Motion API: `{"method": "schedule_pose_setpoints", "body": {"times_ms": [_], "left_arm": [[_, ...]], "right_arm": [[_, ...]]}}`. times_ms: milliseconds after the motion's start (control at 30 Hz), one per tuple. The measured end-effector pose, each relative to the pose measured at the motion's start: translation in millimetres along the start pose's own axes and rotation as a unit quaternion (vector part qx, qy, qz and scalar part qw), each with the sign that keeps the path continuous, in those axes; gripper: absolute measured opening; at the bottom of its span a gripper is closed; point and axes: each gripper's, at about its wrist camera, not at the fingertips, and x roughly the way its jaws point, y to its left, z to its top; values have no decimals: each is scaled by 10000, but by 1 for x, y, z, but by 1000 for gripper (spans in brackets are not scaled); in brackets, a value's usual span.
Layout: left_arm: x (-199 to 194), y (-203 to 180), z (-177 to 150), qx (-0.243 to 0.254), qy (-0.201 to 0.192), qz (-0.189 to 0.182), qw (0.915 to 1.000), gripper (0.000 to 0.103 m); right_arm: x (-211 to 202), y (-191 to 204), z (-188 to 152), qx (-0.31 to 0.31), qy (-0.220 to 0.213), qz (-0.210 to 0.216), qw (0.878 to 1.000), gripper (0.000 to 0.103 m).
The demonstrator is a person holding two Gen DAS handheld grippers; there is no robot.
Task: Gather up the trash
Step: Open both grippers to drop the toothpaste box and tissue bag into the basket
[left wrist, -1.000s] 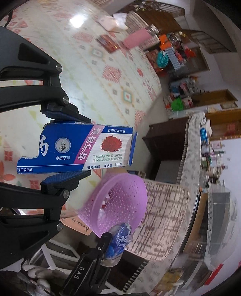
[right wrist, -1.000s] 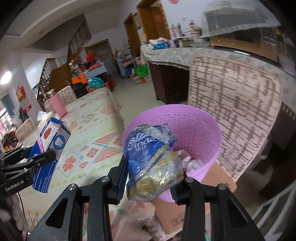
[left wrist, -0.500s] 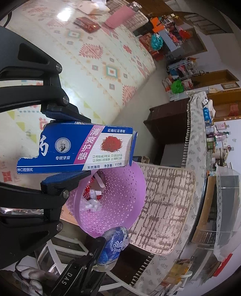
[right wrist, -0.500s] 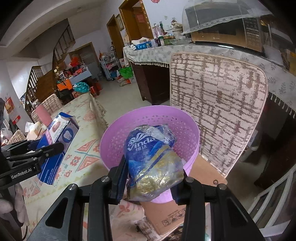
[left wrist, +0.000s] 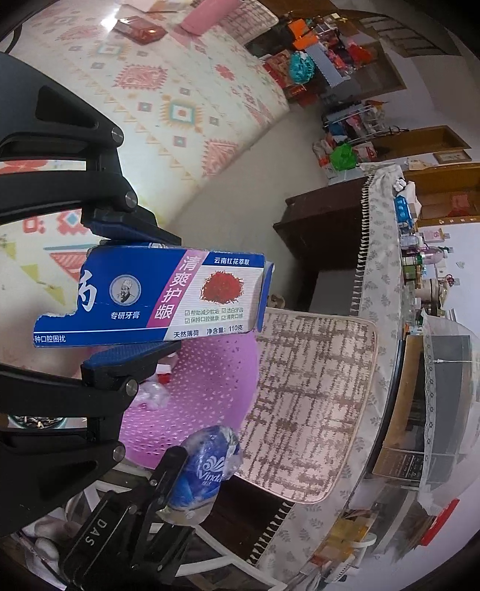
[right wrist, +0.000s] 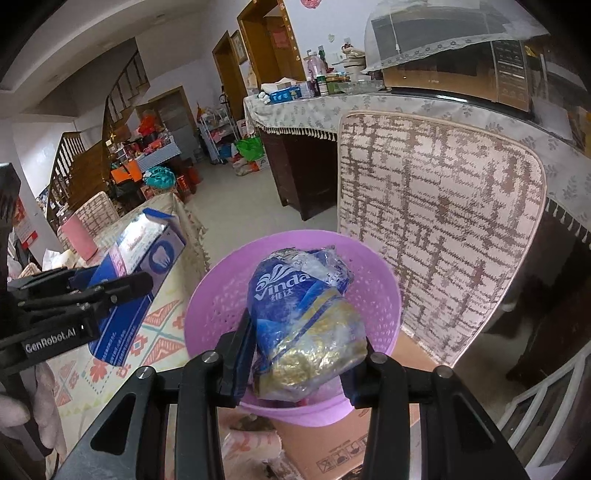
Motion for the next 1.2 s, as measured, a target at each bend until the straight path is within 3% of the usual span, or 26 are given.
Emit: {"method": "schedule_pose_setpoints", "body": {"times_ms": [433,1200], "left_arm": [[24,-17,14,207,89,-62,9997,46],[55,-19,26,-39,244,-183,9995,46]], "right_arm": [[3,-11,7,81,-43,-42,9999,43],[21,-21,10,240,80,-6,9997,44]]}}
